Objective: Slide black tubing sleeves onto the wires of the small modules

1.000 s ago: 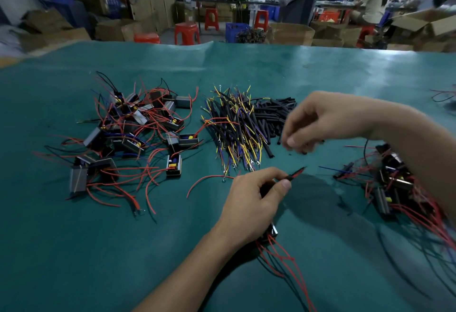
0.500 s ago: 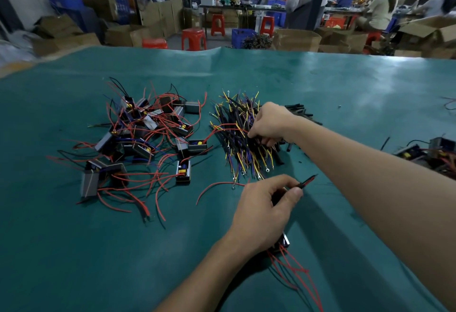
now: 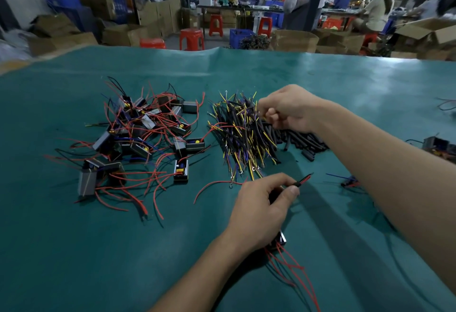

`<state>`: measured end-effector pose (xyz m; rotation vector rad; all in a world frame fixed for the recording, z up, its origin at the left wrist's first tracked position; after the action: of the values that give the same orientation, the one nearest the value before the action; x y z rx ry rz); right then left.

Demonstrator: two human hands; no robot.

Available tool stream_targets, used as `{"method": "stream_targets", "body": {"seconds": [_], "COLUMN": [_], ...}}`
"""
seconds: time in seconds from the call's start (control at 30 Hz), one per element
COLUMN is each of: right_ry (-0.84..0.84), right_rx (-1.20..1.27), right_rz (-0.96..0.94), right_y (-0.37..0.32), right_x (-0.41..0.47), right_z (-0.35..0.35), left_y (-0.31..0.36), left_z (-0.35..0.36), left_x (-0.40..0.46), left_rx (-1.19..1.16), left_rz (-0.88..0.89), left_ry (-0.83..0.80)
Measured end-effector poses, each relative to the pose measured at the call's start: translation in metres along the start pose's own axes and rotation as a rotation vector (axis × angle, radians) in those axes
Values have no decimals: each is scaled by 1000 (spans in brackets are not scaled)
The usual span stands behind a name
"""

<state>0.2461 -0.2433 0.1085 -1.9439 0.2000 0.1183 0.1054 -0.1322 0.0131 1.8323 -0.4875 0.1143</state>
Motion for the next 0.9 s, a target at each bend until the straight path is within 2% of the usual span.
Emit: {"method": "stream_targets", "body": {"seconds": [0.17,0.33,0.53,0.6,0.67,0.77,0.83,0.9], "right_ry": [48,-67,-65,-55,-97,-225,-179,-51], "right_rx": [95,124,18,-91,-367,-722,-776,-762], "right_rz": [-88,-129,-160,-183,-184,-75,-76,-166], "right_y": [-9,-6,24,30,35,44,41,32], "right_x": [-8,-23,-36,-31,-27,-23,-17,-11], "right_z": [-17,-24,-44,-43,-37,-31,-28,-22], "left_y": [1,2,3,3,2,3,3,3], "left_z": [-1,-1,-1,-1,-1,0,0,0], "left_x": [0,-1,1,1,1,1,2,2], "left_rx": [-8,2,-14,-10,4,-7,-2,6], "left_rz": [0,1,-28,-27,-23,-31,-26,-19], "left_ry": [2,-2,2,15,27,28,22,18]}}
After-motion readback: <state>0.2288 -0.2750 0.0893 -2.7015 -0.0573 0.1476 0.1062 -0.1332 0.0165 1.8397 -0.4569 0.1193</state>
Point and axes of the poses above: each hand's wrist, its own x-axis towards the middle knuckle, its own z-axis out of the palm, y = z × x, the point moved 4 cm from there along x, towards the middle knuckle, and after that the axes turned 3 degrees about y, right-handed, at the moved point
